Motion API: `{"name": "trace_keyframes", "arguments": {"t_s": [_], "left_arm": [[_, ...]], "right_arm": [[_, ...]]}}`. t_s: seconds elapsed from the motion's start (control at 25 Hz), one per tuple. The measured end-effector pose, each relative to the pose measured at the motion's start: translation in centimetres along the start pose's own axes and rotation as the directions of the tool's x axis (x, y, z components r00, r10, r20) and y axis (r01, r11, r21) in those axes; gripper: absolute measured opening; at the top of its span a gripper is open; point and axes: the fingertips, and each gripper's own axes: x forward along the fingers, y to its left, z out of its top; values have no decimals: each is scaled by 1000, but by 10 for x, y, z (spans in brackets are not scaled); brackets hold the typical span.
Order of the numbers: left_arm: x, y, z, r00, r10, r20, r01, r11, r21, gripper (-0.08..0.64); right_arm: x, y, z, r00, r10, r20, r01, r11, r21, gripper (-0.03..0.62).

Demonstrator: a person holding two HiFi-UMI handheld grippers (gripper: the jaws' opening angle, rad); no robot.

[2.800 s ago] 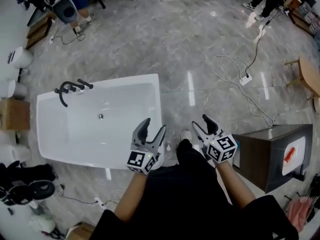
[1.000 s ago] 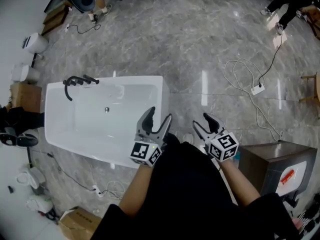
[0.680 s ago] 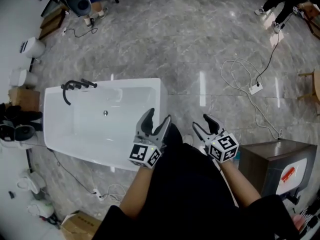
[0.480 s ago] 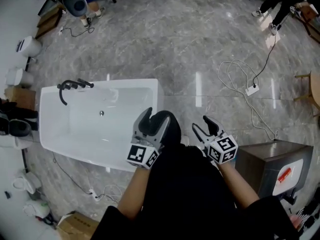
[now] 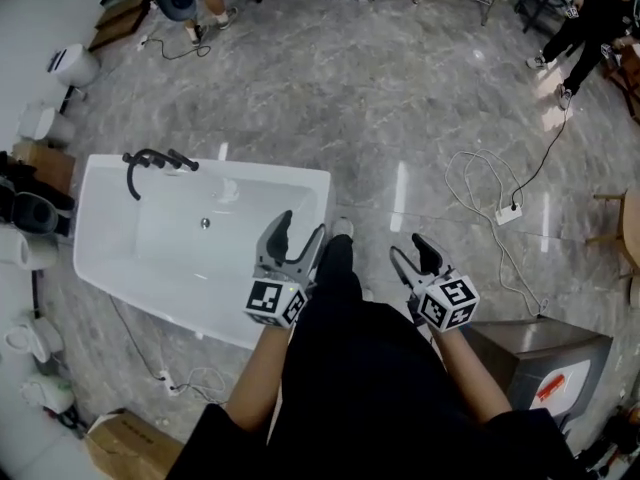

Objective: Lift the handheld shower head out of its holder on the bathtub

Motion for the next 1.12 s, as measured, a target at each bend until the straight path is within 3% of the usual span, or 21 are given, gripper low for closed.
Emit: {"name": "trace_keyframes", "arguments": {"t_s": [0.44,0.6,0.84,1.12], "left_arm": [[44,151,-20,983,175,-57,-179,982,-65,261],[34,218,-7,941,337,-15,-335,930,-149,261],[27,291,-12,888,460,-26,-458,876,-148,261],[1,387,-39,778,625,-65,-624,754,-206,261]], "right_arm": [[136,-5,68,993,89,-78,-96,991,-95,216],[177,11,80,983,136,-119,-148,984,-97,216],[226,26,76,962,193,-193,-212,974,-83,216],[270,41,75,932,255,-256,-288,952,-101,216]]}}
